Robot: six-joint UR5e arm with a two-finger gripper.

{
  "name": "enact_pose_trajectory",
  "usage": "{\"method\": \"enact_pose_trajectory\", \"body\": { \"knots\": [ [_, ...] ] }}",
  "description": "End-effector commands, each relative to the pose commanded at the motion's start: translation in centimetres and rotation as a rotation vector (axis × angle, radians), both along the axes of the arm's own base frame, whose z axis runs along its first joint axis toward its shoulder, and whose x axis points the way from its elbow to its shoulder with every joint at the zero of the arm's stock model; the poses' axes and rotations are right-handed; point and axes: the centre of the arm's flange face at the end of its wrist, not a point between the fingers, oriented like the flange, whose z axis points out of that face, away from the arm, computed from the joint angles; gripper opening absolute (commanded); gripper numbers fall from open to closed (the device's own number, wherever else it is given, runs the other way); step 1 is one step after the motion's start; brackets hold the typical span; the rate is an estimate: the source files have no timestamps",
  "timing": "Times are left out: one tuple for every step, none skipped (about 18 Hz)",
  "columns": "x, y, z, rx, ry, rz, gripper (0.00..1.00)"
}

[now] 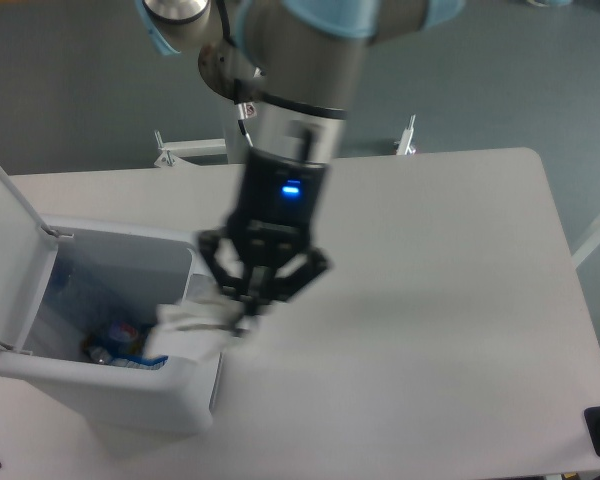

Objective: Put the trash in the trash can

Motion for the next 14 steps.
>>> {"method": "enact_pose_trajectory", "body": {
  "knots": [
    [0.7, 0.1, -0.4, -0.011, 0.021, -0.027, 0.41],
    [0.8, 0.0, -0.8, -0.023, 0.035, -0.032, 0.67],
    [0.7, 0.0, -0.7, -0.027, 0.046, -0.028, 1.0],
    [0.6, 0.0, -0.5, -0.028, 0.051, -0.023, 1.0],
    [0.5, -0.1, -0.3, -0.026, 0.054, -0.022, 1.0],
    [0.4, -0.1, -0.3, -0.025, 0.056, -0.02, 1.0],
    [-0.2, -0.2, -0.6, -0.034, 0.05, -0.011, 1.0],
    [-1.0, -0.5, -0.9, -0.042, 0.048, 0.003, 1.0],
    [-2.4, -1.1, -1.2, -0.057, 0.056, 0.034, 1.0],
    [-4.9, -2.3, -1.5, -0.074, 0.066, 0.086, 1.0],
    [-7.7, -3.3, -2.2, -0.089, 0.069, 0.134, 1.0],
    [-10.8, -3.9, -3.9, -0.116, 0.061, 0.171, 1.0],
    [-14.0, -5.1, -5.8, -0.146, 0.058, 0.197, 1.0],
    [-16.8, -5.9, -8.1, -0.181, 0.05, 0.214, 1.0]
  ]
}}
